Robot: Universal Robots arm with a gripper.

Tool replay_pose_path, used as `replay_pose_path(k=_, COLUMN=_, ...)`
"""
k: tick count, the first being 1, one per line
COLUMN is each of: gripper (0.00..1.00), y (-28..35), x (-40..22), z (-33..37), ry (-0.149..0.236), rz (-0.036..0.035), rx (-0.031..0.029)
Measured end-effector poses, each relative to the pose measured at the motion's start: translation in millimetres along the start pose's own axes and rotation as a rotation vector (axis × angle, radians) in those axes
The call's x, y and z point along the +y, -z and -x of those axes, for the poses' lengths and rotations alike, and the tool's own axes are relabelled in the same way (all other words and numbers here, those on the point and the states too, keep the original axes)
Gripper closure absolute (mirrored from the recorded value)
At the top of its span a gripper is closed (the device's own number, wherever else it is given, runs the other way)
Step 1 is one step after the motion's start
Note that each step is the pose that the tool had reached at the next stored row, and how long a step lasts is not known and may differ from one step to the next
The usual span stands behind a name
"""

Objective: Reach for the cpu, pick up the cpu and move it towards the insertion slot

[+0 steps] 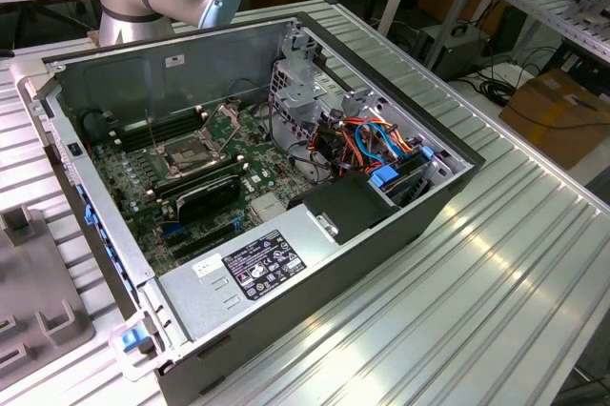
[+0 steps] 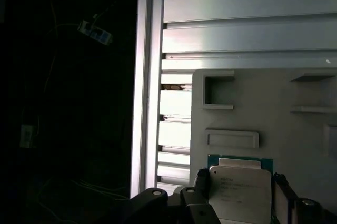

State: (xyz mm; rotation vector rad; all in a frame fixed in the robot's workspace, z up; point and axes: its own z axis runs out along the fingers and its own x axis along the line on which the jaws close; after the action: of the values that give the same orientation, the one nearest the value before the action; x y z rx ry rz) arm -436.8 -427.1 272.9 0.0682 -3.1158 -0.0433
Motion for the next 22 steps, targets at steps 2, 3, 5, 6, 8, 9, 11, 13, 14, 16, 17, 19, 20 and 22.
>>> replay_pose_path(k=2, gripper=0.45, y=1.4, x=0.1, z=0.0, ry=0.0, rz=0.0001, rx=0.0)
replay_pose_path(k=3, gripper=0.45, y=1.9, x=0.1, z=0.0, ry=0.0, rz=0.0001, rx=-0.0002)
replay_pose_path(k=5, gripper=0.45, y=4.8, x=0.2, z=-0.1, ry=0.0, rz=0.0001, rx=0.0)
replay_pose_path(k=6, gripper=0.45, y=6.0, x=0.2, z=-0.1, ry=0.0, rz=0.0, rx=0.0001)
replay_pose_path(k=8, gripper=0.45, y=7.1, x=0.2, z=-0.2, ry=0.0, rz=0.0, rx=0.0001)
replay_pose_path(k=9, gripper=0.45, y=7.9, x=0.2, z=-0.2, ry=0.0, rz=0.0001, rx=0.0)
replay_pose_path(k=11, gripper=0.45, y=8.6, x=0.3, z=-0.2, ry=0.0, rz=0.0002, rx=-0.0001)
replay_pose_path(k=13, gripper=0.45, y=8.6, x=0.3, z=-0.2, ry=0.0, rz=0.001, rx=0.0)
replay_pose_path(k=14, gripper=0.45, y=8.6, x=0.3, z=-0.2, ry=0.0, rz=0.0012, rx=0.0)
replay_pose_path(k=16, gripper=0.45, y=8.6, x=0.3, z=-0.2, ry=0.0, rz=0.0014, rx=0.0)
replay_pose_path(k=17, gripper=0.45, y=8.6, x=0.2, z=-0.2, ry=0.0, rz=0.0016, rx=-0.0001)
replay_pose_path(k=19, gripper=0.45, y=8.7, x=0.3, z=-0.2, ry=0.0, rz=0.0019, rx=0.0)
replay_pose_path(k=20, gripper=0.45, y=8.7, x=0.2, z=-0.2, ry=0.0, rz=0.002, rx=-0.0001)
replay_pose_path(k=22, gripper=0.45, y=10.2, x=0.3, z=-0.2, ry=0.0, rz=0.0019, rx=0.0)
